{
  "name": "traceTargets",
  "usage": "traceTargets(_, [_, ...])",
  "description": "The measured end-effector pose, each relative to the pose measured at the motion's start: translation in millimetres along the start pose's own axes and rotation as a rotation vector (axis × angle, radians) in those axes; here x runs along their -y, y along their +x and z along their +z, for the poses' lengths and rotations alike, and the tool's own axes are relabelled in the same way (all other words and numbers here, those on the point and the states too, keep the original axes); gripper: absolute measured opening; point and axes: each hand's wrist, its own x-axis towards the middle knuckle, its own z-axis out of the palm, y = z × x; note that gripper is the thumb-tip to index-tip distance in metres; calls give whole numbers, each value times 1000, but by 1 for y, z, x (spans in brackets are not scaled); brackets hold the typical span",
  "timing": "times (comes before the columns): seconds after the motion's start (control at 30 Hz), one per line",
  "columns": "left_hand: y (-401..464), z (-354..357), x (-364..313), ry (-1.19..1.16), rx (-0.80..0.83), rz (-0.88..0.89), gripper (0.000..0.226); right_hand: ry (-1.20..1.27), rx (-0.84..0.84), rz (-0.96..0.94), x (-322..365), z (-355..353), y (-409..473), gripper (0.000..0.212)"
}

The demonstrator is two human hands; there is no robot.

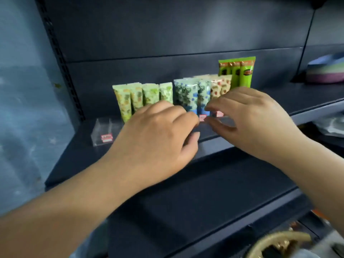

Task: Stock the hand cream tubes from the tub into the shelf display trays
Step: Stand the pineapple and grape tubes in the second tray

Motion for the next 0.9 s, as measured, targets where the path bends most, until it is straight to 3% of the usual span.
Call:
traceTargets(0.27, [25, 72, -142, -263, 141, 77, 28, -19, 176, 197, -56, -64, -137, 23])
traceTargets(0.63, [20, 226, -291, -670, 452, 230, 27, -172, 482, 817, -86, -105, -353, 30])
traceTargets(0.77, [-19, 290, -335, -751, 675, 245, 33, -169, 601, 1084, -62, -94, -434, 25])
traceTargets(0.9, [-76, 356, -362, -794, 993, 77, 22, -91, 739, 1370, -29, -58, -506, 12])
